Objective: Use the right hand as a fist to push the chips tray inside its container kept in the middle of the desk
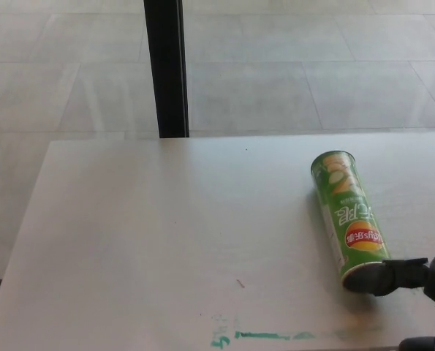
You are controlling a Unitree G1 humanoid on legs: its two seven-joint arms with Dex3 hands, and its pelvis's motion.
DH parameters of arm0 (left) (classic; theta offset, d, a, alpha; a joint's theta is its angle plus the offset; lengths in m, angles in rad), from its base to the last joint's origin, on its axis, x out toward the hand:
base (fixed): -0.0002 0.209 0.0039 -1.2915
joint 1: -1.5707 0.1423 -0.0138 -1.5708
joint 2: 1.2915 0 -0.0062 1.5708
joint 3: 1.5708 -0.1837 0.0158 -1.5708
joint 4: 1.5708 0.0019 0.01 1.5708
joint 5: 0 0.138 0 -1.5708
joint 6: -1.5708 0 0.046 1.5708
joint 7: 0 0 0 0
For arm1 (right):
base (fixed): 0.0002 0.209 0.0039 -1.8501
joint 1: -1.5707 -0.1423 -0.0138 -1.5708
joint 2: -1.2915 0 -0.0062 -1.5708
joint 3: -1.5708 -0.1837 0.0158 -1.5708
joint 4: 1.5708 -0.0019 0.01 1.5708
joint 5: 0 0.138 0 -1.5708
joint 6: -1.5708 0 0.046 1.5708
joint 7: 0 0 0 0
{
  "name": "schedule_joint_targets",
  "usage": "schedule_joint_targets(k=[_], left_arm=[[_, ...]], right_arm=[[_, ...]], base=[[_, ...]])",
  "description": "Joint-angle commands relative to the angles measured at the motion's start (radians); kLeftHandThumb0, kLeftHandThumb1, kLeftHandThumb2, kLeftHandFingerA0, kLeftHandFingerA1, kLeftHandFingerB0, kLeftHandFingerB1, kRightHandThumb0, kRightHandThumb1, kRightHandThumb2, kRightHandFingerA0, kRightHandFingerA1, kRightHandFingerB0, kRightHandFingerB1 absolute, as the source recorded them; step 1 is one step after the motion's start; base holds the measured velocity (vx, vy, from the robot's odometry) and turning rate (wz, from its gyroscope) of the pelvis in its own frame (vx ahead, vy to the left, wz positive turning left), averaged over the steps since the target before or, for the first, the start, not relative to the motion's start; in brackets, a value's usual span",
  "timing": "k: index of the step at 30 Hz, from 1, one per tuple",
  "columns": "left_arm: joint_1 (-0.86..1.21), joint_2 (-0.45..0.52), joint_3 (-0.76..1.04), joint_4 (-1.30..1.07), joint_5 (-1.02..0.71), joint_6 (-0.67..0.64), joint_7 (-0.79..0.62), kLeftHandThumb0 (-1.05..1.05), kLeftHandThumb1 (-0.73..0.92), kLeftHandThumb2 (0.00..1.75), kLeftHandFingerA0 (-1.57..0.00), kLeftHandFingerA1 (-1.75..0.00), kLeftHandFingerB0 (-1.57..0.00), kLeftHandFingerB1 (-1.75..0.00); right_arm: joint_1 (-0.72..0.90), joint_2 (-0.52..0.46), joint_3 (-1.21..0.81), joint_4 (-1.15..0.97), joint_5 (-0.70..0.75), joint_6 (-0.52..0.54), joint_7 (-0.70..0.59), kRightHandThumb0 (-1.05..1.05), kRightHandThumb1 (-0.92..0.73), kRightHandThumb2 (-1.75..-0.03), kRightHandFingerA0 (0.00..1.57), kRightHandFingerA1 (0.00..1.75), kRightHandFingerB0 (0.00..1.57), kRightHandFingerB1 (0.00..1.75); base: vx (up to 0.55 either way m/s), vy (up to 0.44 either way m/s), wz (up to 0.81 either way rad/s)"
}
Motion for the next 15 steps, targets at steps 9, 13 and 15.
schedule_joint_targets(k=[9, 13, 15], left_arm=[[0.022, 0.012, 0.01, 0.009, -0.016, -0.001, -0.006, -0.79, 0.91, 0.67, -0.55, -0.71, -0.44, -0.5], [0.031, 0.007, 0.0, 0.007, -0.003, -0.023, 0.003, -0.75, 0.92, 0.68, -0.57, -0.68, -0.5, -0.51], [0.033, 0.005, -0.002, 0.006, 0.001, -0.036, 0.007, -0.75, 0.92, 0.68, -0.58, -0.67, -0.54, -0.52]], right_arm=[[0.087, 0.025, -0.742, 0.267, 0.456, -0.096, -0.06, -0.72, -0.72, -0.63, 0.76, 1.17, 0.3, 0.71], [0.097, 0.076, -0.792, 0.363, 0.44, -0.11, -0.15, -0.56, -0.73, -0.66, 0.53, 1.1, 0.26, 0.66], [0.083, 0.097, -0.819, 0.467, 0.453, -0.161, -0.211, -0.57, -0.73, -0.63, 0.5, 1.07, 0.26, 0.62]], base=[[0.0, 0.0, 0.0], [0.0, 0.0, 0.0], [0.0, 0.0, 0.0]])
